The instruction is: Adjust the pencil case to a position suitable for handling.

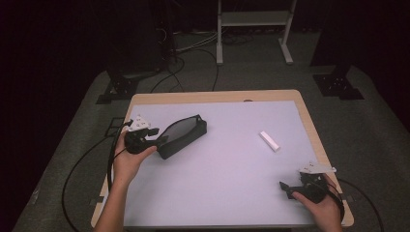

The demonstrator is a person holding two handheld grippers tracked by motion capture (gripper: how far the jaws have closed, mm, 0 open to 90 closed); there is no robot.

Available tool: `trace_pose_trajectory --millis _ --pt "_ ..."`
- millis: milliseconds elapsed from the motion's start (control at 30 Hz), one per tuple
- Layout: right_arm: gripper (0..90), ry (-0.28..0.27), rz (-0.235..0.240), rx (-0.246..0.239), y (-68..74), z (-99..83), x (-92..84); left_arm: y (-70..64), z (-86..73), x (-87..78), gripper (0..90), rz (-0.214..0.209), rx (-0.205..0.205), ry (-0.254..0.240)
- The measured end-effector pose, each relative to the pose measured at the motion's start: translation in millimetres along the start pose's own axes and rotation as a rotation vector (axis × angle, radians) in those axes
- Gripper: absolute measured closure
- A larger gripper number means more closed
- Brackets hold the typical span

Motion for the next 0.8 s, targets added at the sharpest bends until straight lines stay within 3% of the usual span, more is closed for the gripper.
trace_pose_trajectory --millis 400,800 --pt "7.0 0.000 0.000 0.001 0.0 0.0 0.0 11.9 8.2 20.8 54.8 -0.002 0.032 0.026" --pt "7.0 0.000 0.001 0.001 0.0 0.0 0.1 22.5 16.6 44.1 59.6 -0.014 0.032 0.038"
Point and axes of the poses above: each handheld gripper's, and its own axes: x roughly forward along the jaws, z roughly out of its top, y roughly to its left, the point moved 6 cm from there along x, roughly forward along the jaws, and after that the axes turned 1 degree about z, right-handed, at the moved point
